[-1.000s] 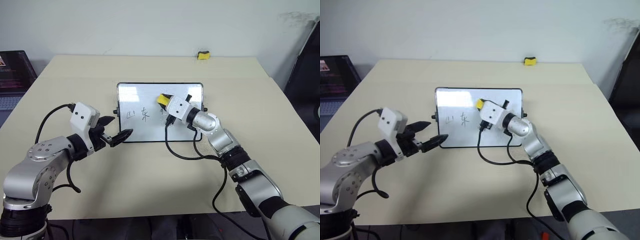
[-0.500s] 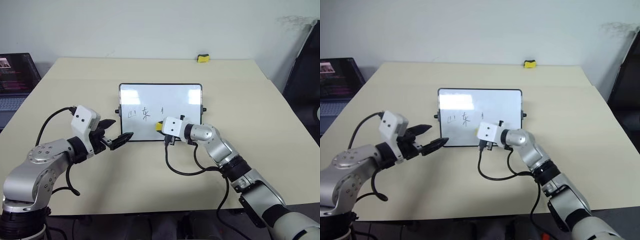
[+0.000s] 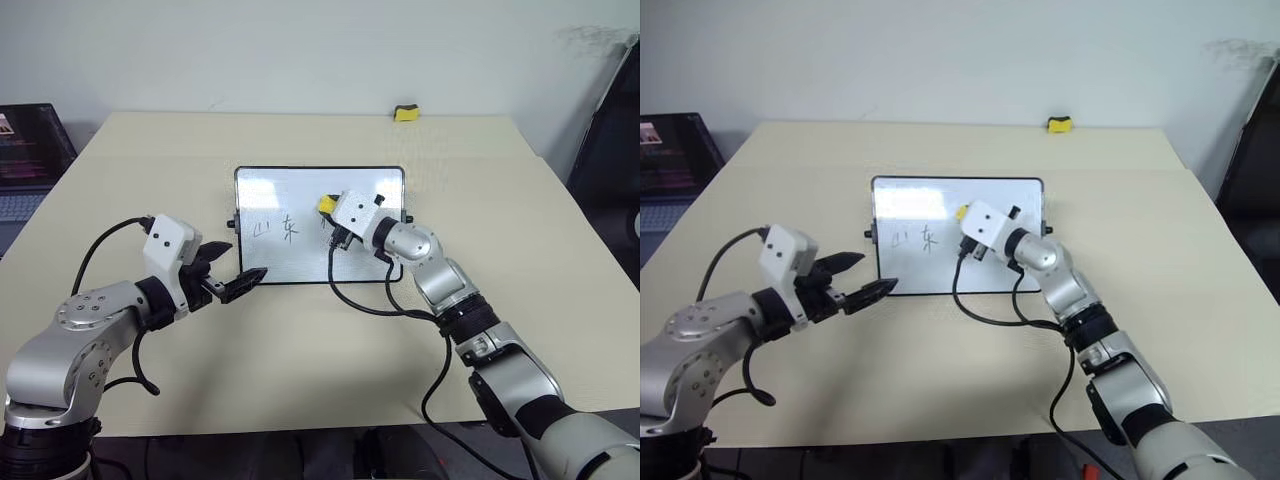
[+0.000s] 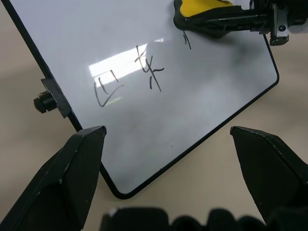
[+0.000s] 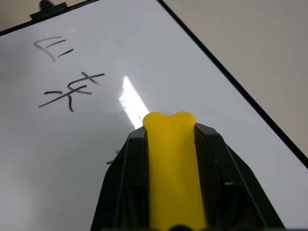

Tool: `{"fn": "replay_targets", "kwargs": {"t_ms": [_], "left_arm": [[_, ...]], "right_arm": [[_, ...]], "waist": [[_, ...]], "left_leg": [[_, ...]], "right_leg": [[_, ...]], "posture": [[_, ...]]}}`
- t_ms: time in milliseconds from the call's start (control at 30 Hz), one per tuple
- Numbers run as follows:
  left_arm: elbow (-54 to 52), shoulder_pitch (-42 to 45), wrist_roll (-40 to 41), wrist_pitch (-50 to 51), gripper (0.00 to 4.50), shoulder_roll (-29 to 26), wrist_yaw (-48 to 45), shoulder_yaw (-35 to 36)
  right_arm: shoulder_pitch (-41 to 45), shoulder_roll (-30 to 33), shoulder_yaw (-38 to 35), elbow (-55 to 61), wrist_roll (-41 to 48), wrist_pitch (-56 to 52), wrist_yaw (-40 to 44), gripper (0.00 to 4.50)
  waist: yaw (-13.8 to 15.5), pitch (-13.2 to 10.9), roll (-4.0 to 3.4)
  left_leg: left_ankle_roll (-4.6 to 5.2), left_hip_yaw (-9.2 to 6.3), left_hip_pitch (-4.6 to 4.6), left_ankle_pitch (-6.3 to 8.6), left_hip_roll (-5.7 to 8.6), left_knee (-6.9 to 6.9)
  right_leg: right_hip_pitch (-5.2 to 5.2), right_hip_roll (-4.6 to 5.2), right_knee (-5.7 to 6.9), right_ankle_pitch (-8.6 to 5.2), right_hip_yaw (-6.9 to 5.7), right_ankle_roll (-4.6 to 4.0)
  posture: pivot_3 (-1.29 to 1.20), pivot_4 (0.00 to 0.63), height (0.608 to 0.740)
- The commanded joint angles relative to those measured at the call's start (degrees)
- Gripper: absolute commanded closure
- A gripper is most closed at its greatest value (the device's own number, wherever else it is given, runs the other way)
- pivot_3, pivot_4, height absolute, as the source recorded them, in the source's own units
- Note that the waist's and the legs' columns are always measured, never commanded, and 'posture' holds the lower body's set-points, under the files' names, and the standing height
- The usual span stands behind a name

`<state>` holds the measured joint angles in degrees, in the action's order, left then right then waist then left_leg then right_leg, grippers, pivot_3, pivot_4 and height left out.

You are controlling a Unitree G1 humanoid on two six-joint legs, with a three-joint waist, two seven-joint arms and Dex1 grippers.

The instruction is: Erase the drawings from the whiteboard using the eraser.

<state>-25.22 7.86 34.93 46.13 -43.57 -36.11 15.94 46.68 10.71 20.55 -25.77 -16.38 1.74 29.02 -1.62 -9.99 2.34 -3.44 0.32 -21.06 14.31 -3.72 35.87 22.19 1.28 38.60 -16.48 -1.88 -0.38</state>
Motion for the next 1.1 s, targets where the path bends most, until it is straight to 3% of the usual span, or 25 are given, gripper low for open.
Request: {"fn": "replay_targets", "kwargs": {"t_ms": [33,300,467,600,800,1100], "left_arm": [[-2.21,0.04,0.65,-0.08,0.0,-0.42,0.23,1.22],[-2.09,0.02,0.83,-0.35,0.0,-0.44,0.39,1.08],[-2.05,0.02,0.83,-0.39,0.0,-0.47,0.37,1.09],[-2.22,-0.25,0.86,-0.38,0.0,-0.39,0.52,1.23],[-2.15,-2.44,-0.29,-1.4,0.0,-0.44,1.28,2.51],[-0.8,-1.4,-0.52,-0.45,0.0,-0.01,4.6,4.09]], "right_arm": [[-3.91,2.27,3.82,-0.09,-2.05,-5.1,6.17,3.51],[-5.03,3.5,4.79,2.51,-1.41,-4.4,8.12,3.51],[-1.48,-0.88,-1.73,2.59,3.36,2.29,0.42,3.51],[1.41,-1.61,-3.98,-1.0,2.2,2.88,-5.18,3.51],[-0.15,-0.61,-3.38,-1.68,1.51,2.94,-4.42,3.51],[-6.49,1.03,-1.35,10.85,5.55,8.58,4.5,3.51]], "waist": [[-0.01,0.0,-0.01],[0.04,0.0,0.0],[-0.02,-0.05,-0.03],[-0.04,-0.09,-0.04],[-0.06,-0.07,-0.01],[0.04,-0.09,-0.04]], "left_leg": [[0.0,0.0,0.08,0.0,0.0,0.0],[0.14,-0.01,0.2,-0.11,0.01,0.07],[0.15,0.0,0.1,-0.12,0.0,0.05],[0.11,0.02,-0.12,-0.1,-0.01,0.02],[-0.05,-0.02,-0.19,0.04,-0.01,-0.03],[-0.05,-0.02,-0.32,0.04,-0.01,-0.02]], "right_leg": [[-0.05,0.0,0.02,-0.03,-0.01,0.05],[-0.08,-0.01,0.22,0.0,-0.02,0.0],[0.04,-0.02,0.24,0.0,0.03,0.0],[0.18,-0.02,0.12,0.01,0.05,-0.01],[0.16,0.01,-0.1,0.11,0.06,-0.19],[0.17,0.0,-0.15,0.03,-0.09,-0.06]], "posture": [[0.0,0.15,0.74],[0.0,0.15,0.74],[0.0,0.15,0.74],[0.0,0.15,0.74],[0.0,0.15,0.74],[0.0,0.15,0.74]]}}
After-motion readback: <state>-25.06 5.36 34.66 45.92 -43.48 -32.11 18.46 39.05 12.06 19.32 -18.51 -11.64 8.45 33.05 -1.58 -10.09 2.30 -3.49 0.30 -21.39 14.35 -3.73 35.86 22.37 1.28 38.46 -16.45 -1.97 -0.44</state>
